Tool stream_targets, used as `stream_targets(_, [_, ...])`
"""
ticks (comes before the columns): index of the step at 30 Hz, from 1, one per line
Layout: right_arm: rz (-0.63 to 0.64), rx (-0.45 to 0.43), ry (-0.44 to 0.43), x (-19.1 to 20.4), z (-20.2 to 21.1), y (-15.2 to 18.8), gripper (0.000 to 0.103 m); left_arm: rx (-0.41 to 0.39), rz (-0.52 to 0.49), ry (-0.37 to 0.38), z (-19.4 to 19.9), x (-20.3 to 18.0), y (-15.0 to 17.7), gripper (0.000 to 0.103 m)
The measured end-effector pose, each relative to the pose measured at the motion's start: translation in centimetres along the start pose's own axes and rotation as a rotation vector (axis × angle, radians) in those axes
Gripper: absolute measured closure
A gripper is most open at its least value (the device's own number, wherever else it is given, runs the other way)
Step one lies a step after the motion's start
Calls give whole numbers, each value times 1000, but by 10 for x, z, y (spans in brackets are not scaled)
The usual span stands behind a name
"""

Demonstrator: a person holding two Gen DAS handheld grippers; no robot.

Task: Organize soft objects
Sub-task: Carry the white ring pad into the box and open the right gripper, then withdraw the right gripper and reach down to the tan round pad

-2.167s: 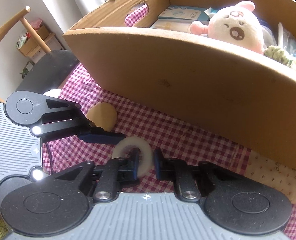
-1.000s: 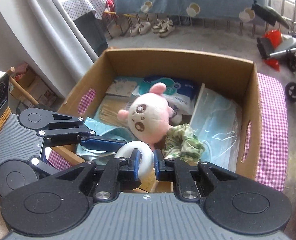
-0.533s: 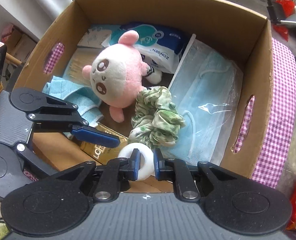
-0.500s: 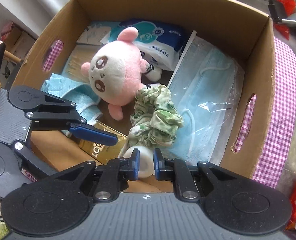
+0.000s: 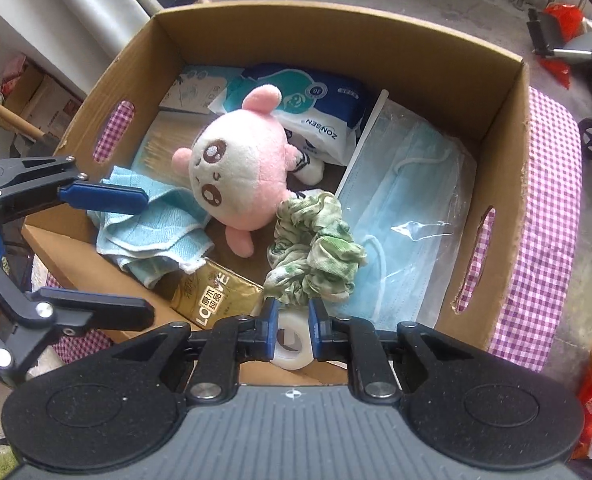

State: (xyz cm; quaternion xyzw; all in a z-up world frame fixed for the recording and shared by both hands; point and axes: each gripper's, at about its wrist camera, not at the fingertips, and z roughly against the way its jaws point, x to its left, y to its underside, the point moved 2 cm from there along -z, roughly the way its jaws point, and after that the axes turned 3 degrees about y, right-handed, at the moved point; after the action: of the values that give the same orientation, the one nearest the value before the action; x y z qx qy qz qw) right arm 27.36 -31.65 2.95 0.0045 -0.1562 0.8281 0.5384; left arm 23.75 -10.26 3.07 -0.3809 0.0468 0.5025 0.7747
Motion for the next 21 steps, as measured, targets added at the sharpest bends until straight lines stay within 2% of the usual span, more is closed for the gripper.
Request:
stream_targets(3, [-32,-61,-20,5,17,9,84,-65,1,-22,25,2,4,7])
stream_targets(7, [-58,-169,-53,22,46,28,81,-146,27,-41,57,5,17,4])
stream_targets(8, [-63,-197,-67,28,54,34,78,-164,38,-44,67,7,21,4])
stream_targets(10, [-70,-254,-85,39,67,47,61,-195,57,-56,85,12,31,3])
stream_targets(11, [-70,-287,-91,46,74,54,57,-208,66,-68,94,14,37,2])
stream_targets(16, [-92,-374,-175,77,91,90,57,-257,113,-141,134,30,72,2])
stream_targets(21, [-150,-406,-298,108,83,124,57,-275,176,-188,160,50,113,1])
